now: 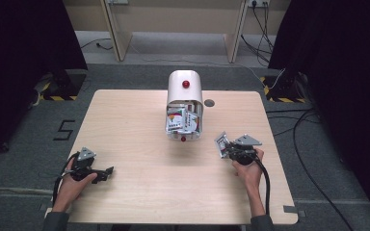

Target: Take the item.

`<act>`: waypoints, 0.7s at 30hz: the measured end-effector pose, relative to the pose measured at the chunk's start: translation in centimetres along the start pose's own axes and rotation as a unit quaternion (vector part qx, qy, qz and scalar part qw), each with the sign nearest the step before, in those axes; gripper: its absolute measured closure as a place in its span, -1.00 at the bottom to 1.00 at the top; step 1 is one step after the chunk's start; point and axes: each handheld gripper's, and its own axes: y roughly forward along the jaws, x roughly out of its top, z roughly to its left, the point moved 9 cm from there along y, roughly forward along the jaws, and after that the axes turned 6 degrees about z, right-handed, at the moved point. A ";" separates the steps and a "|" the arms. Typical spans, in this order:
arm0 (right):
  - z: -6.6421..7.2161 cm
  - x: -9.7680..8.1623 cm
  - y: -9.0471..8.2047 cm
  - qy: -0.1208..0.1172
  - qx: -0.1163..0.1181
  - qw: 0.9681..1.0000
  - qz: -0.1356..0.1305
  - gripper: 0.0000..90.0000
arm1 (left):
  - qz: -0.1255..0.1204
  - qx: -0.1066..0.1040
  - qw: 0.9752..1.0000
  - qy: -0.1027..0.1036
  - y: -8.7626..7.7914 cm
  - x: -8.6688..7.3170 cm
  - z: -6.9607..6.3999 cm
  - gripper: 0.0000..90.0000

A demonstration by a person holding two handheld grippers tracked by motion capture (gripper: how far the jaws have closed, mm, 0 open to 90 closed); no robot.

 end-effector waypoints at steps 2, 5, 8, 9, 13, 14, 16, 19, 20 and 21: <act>-0.2 -0.1 0.0 0.001 -0.005 1.000 0.003 0.71 | 0.000 0.000 1.000 0.000 0.0 0.0 0.0 -1.00; -0.4 -0.3 0.1 0.006 -0.007 1.000 0.007 0.66 | 0.000 0.000 1.000 0.000 0.0 0.0 0.0 -1.00; -0.6 -0.4 0.2 0.003 -0.012 1.000 0.012 0.58 | 0.000 0.000 1.000 0.000 0.0 0.0 0.0 -1.00; -0.7 -0.5 0.2 0.001 -0.015 1.000 0.015 0.55 | 0.000 0.000 1.000 0.000 0.0 0.0 0.0 -1.00; -0.9 -0.7 0.4 -0.008 -0.028 0.999 0.024 0.46 | 0.000 0.000 1.000 0.000 0.0 0.0 0.0 -1.00; -0.8 -0.7 0.4 -0.009 -0.028 0.999 0.026 0.46 | 0.000 0.000 1.000 0.000 0.0 0.0 0.0 -1.00; -0.7 -0.8 0.5 -0.008 -0.026 0.999 0.028 0.45 | 0.000 0.000 1.000 0.000 0.0 0.0 0.0 -1.00; -0.7 -0.9 0.6 -0.006 -0.026 0.999 0.029 0.43 | 0.000 0.000 1.000 0.000 0.0 0.0 0.0 -1.00; -0.7 -0.9 0.6 -0.006 -0.027 0.999 0.029 0.43 | 0.000 0.000 1.000 0.000 0.0 0.0 0.0 -1.00; -0.7 -0.9 0.6 -0.005 -0.026 0.999 0.029 0.42 | 0.000 0.000 1.000 0.000 0.0 0.0 0.0 -1.00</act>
